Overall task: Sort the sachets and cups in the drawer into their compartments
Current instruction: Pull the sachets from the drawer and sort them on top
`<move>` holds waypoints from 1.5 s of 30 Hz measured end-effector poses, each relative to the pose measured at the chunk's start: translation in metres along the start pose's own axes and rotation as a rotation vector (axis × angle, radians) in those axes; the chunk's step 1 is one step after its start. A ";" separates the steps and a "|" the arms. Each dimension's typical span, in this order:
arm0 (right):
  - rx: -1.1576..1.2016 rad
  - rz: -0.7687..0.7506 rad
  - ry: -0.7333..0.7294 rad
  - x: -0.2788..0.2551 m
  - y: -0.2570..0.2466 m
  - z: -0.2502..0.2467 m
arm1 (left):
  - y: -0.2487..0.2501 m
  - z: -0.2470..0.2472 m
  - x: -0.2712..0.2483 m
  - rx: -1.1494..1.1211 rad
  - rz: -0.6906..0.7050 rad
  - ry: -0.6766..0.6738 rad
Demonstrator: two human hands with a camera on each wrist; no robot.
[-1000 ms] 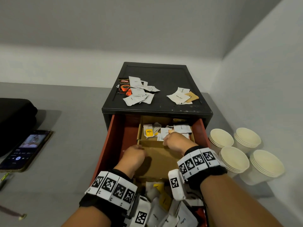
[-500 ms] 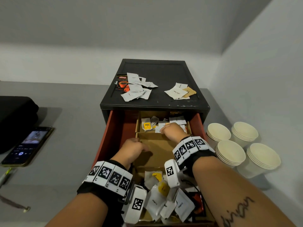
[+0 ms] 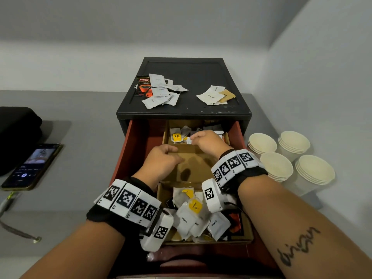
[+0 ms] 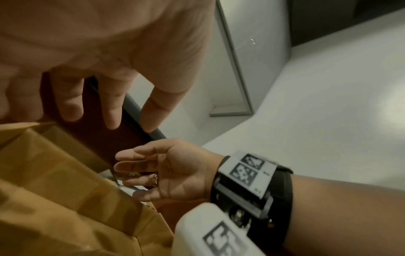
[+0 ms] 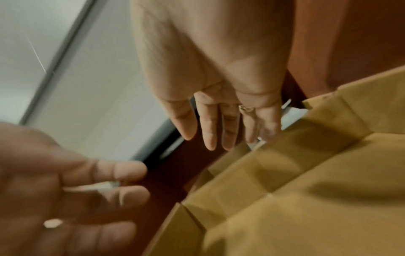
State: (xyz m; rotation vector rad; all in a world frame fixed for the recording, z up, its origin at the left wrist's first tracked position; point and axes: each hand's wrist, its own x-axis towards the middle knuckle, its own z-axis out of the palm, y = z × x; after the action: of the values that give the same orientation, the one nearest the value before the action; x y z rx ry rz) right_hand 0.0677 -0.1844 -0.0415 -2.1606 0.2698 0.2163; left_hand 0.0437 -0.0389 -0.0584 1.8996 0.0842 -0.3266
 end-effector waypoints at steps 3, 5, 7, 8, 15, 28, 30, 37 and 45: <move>0.052 -0.004 -0.022 -0.013 -0.007 -0.013 | 0.007 0.003 -0.011 0.314 0.004 -0.180; 0.150 0.068 0.016 -0.021 -0.008 -0.022 | 0.009 0.007 -0.017 0.624 -0.029 -0.343; 0.251 0.140 0.061 -0.031 -0.005 -0.030 | 0.005 0.011 -0.020 0.900 -0.052 -0.446; 0.312 0.159 0.082 -0.036 -0.002 -0.034 | 0.001 0.012 -0.019 0.986 -0.061 -0.467; 0.656 0.168 0.384 -0.064 0.031 -0.045 | -0.016 0.029 -0.021 1.102 -0.145 -0.532; 0.565 0.024 0.683 -0.077 0.048 -0.027 | -0.025 0.042 -0.018 0.845 -0.297 -0.699; 0.544 0.016 0.686 -0.078 0.048 -0.027 | -0.027 0.042 -0.017 0.777 -0.266 -0.777; 0.549 -0.001 0.684 -0.079 0.050 -0.025 | -0.031 0.043 -0.015 0.692 -0.215 -0.794; 0.551 -0.007 0.677 -0.078 0.050 -0.025 | -0.031 0.038 -0.011 0.602 -0.130 -0.705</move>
State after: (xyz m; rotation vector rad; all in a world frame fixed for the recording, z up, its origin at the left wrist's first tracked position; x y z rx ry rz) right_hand -0.0196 -0.2241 -0.0467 -1.6169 0.6232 -0.5507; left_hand 0.0191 -0.0623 -0.0960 2.2499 -0.4061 -1.1953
